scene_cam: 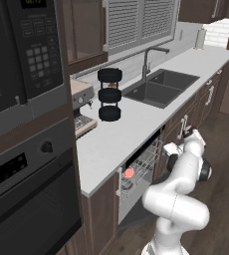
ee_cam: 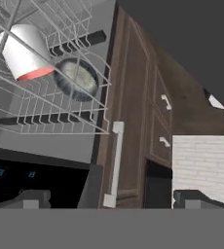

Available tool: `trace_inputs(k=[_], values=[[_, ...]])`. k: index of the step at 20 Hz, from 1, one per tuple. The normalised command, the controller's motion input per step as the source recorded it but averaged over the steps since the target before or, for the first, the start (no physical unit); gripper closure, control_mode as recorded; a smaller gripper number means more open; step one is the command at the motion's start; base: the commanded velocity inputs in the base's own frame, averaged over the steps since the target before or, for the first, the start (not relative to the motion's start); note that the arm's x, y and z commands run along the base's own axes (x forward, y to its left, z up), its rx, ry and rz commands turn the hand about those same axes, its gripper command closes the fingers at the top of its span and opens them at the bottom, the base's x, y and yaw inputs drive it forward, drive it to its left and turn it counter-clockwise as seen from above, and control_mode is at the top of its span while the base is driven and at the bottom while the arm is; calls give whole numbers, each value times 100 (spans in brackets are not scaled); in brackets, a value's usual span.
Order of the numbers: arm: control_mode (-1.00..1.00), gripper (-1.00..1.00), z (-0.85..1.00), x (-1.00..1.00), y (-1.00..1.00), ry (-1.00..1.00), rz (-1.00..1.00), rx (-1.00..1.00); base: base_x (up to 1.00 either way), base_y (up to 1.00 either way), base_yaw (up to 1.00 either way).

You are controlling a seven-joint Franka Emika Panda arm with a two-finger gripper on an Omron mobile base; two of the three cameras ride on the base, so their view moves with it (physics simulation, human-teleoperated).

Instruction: Pick up the cup and bowl from the counter, place them in the dishwasher, and close the dishwasher door.

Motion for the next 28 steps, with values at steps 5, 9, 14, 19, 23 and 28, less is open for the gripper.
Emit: trace_inputs(k=[5, 9, 14, 19, 23, 28], values=[[-100, -100, 1, -100, 0, -5, 0, 0, 0, 0, 0], [-100, -100, 0, -100, 0, -15, 0, 0, 0, 0, 0], [-100, -100, 0, -100, 13, -38, 0, -22, 0, 0, 0], [-100, -100, 0, -100, 93, -71, 0, -70, 0, 0, 0], [-100, -100, 0, -100, 74, -64, 0, -52, 0, 0, 0], [-100, -100, 3, -100, 22, -62, 0, -17, 0, 0, 0]])
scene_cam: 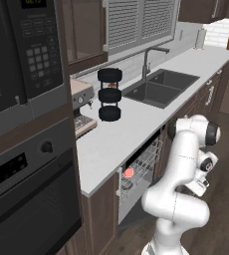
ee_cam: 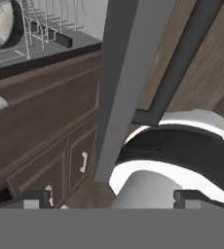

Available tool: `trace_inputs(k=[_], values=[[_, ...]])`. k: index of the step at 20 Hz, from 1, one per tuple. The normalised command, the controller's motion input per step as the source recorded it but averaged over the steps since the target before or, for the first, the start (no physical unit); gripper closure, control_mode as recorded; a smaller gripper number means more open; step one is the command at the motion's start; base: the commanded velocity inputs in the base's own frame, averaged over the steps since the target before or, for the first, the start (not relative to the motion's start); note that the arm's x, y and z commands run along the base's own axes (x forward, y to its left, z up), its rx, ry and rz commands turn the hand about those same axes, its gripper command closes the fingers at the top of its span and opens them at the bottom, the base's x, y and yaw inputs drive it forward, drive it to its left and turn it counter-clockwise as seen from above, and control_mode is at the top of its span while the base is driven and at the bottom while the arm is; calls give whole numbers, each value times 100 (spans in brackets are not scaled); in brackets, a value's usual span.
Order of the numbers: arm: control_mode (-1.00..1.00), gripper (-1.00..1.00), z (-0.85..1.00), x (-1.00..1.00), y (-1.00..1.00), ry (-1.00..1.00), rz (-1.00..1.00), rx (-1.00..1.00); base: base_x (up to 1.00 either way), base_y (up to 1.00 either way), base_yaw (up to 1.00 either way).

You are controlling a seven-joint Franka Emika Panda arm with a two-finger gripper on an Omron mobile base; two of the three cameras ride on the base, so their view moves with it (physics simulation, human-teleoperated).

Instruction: Pick up the cup and bowl from the counter, place them in the dishwasher, and close the dishwasher door.

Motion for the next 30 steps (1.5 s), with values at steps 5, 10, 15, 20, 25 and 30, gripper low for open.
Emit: trace_inputs(k=[5, 10, 15, 20, 25, 30], values=[[-100, -100, -53, -100, 9, -47, -8, 0, 0, 0, 0], [-100, -100, -61, -48, -12, -33, -11, 15, 0, 0, 0], [-100, -100, -18, 11, -72, -10, -12, 46, 0, 0, 0], [-100, -100, -36, 51, -59, 0, -18, 57, 0, 0, 0], [-100, -100, -63, 71, 1, 0, -21, 51, 0, 0, 0], [-100, -100, -87, 75, 54, -2, -20, 30, 0, 0, 0]])
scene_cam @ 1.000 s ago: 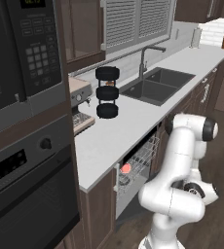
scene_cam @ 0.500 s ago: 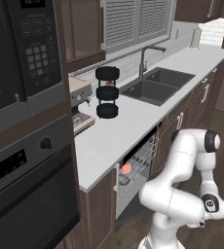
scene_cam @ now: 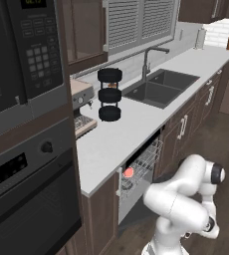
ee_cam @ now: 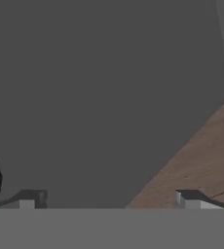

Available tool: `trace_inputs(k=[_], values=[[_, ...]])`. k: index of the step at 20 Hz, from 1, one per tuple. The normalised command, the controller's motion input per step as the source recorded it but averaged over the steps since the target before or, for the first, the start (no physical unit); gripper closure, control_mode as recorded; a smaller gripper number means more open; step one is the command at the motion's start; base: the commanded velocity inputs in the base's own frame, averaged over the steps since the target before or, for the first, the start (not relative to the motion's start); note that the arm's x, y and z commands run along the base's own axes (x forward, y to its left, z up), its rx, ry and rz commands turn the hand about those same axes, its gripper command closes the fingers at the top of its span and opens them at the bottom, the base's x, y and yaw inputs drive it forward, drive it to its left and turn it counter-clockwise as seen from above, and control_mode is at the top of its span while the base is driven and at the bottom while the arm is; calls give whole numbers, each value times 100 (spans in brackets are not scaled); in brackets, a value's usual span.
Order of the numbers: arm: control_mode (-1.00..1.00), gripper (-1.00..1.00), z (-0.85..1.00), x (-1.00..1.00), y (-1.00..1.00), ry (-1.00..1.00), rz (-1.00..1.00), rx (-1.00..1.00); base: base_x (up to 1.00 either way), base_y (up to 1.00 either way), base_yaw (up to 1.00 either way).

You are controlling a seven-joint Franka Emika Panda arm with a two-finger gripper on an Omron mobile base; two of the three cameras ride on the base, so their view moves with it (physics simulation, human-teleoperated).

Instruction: Pick up the cup and bowl from the counter, place them in the dishwasher, and close the dishwasher door.

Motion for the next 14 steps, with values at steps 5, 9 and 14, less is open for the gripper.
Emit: trace_inputs(k=[5, 9, 14], values=[[-100, -100, -43, 100, 50, 0, -28, 19, 0, 0, 0], [-100, -100, 6, 100, 73, -5, -35, 4, 0, 0, 0], [-100, -100, 41, 100, 100, -10, -35, -2, 0, 0, 0]])
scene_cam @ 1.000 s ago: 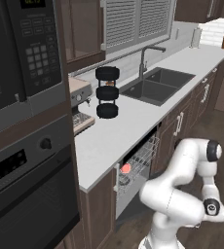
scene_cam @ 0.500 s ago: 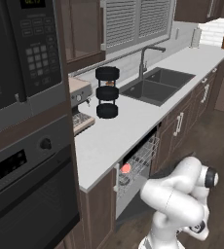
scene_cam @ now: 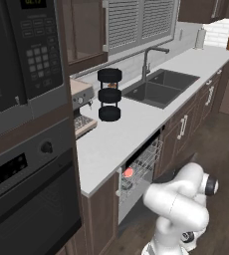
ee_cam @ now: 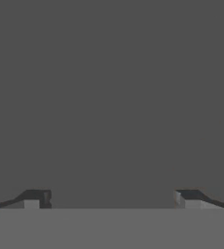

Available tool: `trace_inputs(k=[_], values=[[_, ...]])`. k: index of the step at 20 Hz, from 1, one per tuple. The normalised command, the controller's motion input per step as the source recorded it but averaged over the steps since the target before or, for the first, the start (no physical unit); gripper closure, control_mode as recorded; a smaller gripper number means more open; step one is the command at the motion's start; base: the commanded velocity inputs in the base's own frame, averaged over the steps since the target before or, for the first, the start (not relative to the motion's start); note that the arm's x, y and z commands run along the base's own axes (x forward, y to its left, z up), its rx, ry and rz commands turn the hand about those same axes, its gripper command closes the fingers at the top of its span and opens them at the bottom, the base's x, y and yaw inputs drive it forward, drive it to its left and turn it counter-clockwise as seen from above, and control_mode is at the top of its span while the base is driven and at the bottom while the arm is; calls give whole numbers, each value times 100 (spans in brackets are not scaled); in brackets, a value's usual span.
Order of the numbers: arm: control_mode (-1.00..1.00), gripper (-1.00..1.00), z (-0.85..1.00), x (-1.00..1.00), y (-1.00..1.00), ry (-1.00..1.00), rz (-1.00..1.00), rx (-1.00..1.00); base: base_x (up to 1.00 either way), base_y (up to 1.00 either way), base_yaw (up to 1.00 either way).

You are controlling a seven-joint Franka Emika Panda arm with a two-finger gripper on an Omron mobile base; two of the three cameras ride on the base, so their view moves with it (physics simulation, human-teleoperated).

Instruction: Pick up the cup and bowl from the counter, place them in the dishwasher, and close the dishwasher door.

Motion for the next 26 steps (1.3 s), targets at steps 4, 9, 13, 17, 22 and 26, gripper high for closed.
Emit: trace_inputs(k=[4, 9, 13, 17, 22, 26], values=[[-100, -100, 53, 100, 100, -2, -20, -5, 0, 0, 0], [-100, -100, 51, 100, 100, 1, -6, -6, 0, 0, 0], [-100, -100, 40, 100, 100, 10, -2, -7, 0, 0, 0], [-100, -100, 6, 100, 100, 25, 0, -7, 0, 0, 0], [-100, -100, 0, 100, 100, 37, 0, -2, 0, 0, 0], [-100, -100, -4, 100, 100, 42, 0, 0, 0, 0, 0]])
